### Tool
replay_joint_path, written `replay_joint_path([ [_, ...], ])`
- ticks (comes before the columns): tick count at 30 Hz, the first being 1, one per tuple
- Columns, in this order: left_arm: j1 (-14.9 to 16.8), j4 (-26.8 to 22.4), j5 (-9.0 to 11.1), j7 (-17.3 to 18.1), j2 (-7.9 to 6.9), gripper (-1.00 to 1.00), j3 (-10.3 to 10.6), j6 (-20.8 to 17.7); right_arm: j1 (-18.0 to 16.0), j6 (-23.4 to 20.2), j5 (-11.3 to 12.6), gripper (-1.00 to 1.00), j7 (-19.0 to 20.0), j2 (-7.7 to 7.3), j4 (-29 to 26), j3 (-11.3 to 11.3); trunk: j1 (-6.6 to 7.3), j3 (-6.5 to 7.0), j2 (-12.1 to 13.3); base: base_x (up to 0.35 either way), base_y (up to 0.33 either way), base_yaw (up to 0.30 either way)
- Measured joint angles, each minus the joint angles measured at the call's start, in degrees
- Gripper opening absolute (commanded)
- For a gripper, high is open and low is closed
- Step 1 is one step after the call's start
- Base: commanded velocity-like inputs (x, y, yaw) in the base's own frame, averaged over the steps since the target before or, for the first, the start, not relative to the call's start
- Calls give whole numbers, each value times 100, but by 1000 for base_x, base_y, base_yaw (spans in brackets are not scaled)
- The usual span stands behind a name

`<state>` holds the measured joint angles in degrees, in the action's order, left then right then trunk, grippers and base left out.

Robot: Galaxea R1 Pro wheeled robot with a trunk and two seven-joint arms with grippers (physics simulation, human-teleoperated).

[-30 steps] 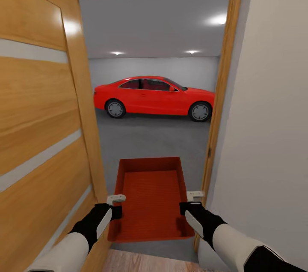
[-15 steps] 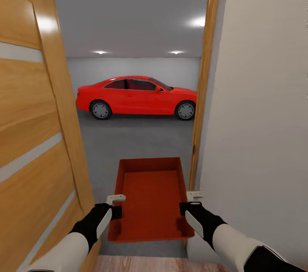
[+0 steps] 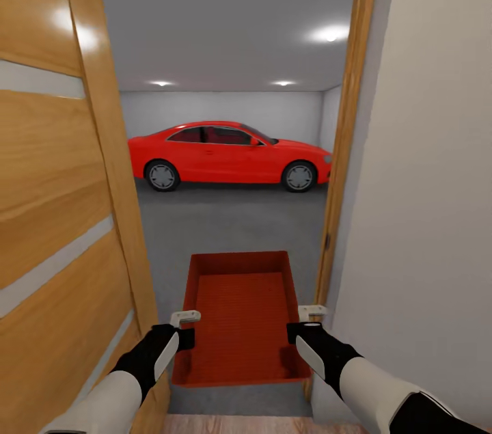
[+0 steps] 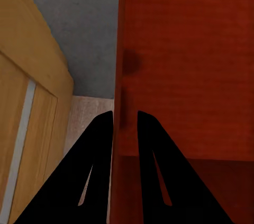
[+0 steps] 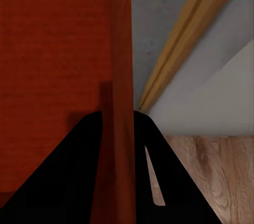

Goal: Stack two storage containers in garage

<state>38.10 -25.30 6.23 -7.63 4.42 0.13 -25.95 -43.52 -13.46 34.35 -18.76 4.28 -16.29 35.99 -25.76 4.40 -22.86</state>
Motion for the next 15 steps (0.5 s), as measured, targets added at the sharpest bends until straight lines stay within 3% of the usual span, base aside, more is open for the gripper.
replay_joint_path([
  [10,0,7,6,8,-2,-100,0,23,0,1,-32,-100,0,0,-6,-14,0,0,0,1,4,-149],
  [15,-1,6,7,8,-1,-100,0,27,-1,2,-41,-100,2,0,-6,-17,0,0,0,0,0,-34],
])
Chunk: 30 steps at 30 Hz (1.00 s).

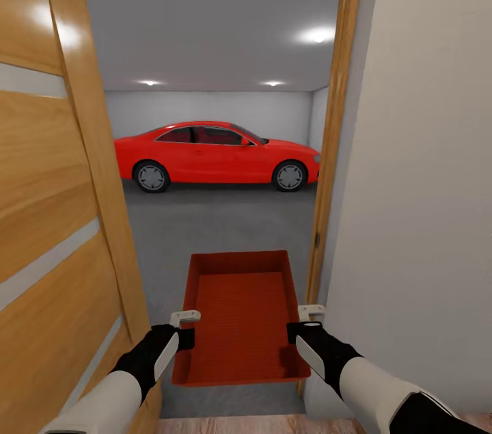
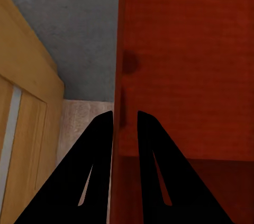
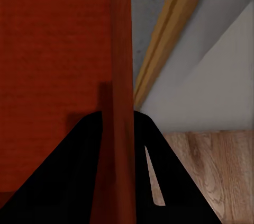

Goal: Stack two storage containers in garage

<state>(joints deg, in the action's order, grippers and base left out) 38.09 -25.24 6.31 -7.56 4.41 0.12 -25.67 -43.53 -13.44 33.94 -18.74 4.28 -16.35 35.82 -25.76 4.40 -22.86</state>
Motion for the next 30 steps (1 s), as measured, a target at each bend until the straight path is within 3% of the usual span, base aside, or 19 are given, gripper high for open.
replay_joint_path([
  [30,-1,-8,2,-4,3,-100,3,0,-1,2,-6,-100,2,-4,-4,-3,0,0,0,0,0,-1],
])
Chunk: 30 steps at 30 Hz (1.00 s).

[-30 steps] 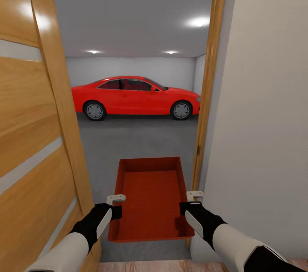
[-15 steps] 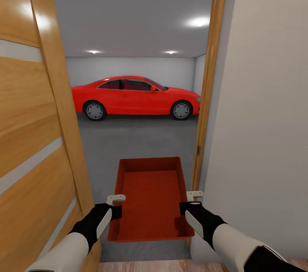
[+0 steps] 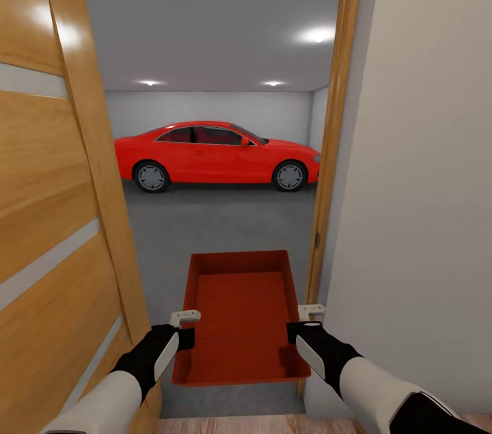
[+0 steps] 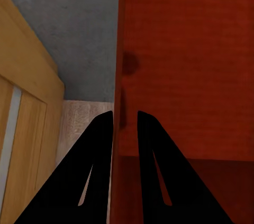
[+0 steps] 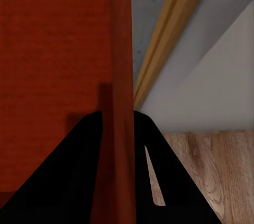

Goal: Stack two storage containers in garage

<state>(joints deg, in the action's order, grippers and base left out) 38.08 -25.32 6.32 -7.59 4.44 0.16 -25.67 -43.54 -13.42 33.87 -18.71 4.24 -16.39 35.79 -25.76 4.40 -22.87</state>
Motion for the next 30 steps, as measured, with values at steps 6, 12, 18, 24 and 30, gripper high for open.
replay_joint_path([
  [6,0,0,0,-4,3,-100,1,1,0,1,8,-100,1,-3,-1,7,0,0,0,0,0,0],
  [12,0,0,0,-4,4,-100,1,1,0,1,11,-100,1,-4,-1,7,0,0,0,0,0,0],
  [18,0,0,-1,-4,4,-100,1,1,0,1,11,-100,1,-4,-1,8,0,0,0,0,0,0],
  [24,0,0,-1,-4,3,-100,0,1,0,2,10,-100,1,-4,-1,8,0,0,0,0,0,0],
  [30,0,0,-1,-5,5,-100,-1,0,0,1,3,-100,5,-5,0,2,0,0,0,0,0,0],
])
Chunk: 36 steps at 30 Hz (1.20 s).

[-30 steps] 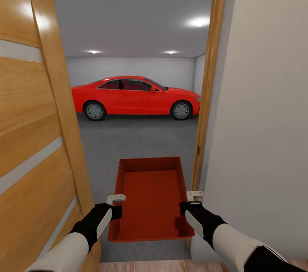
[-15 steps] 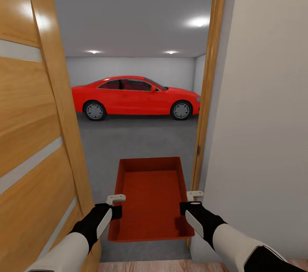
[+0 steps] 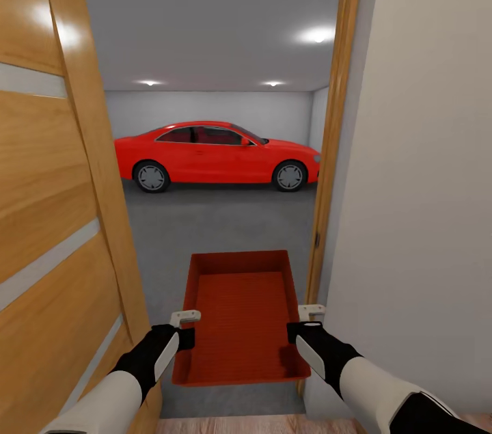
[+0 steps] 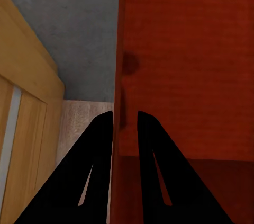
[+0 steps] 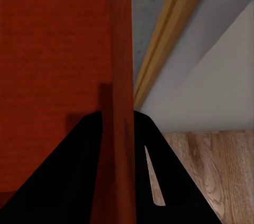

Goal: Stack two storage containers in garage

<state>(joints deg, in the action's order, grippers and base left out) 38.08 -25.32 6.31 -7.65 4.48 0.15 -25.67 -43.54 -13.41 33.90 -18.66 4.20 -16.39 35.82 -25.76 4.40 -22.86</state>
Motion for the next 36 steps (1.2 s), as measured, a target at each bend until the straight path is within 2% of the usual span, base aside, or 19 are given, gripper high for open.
replay_joint_path([
  [4,0,-1,-2,8,-6,-100,-2,-2,0,-4,-21,-100,0,7,2,-15,1,0,-1,86,0,0],
  [27,1,6,-9,12,-6,-100,-7,-4,0,-6,-7,-100,-1,8,6,-9,3,0,-1,314,0,0],
  [36,2,0,-20,9,-5,-100,-9,-26,2,-8,22,-100,-1,7,9,4,2,0,0,127,99,0],
])
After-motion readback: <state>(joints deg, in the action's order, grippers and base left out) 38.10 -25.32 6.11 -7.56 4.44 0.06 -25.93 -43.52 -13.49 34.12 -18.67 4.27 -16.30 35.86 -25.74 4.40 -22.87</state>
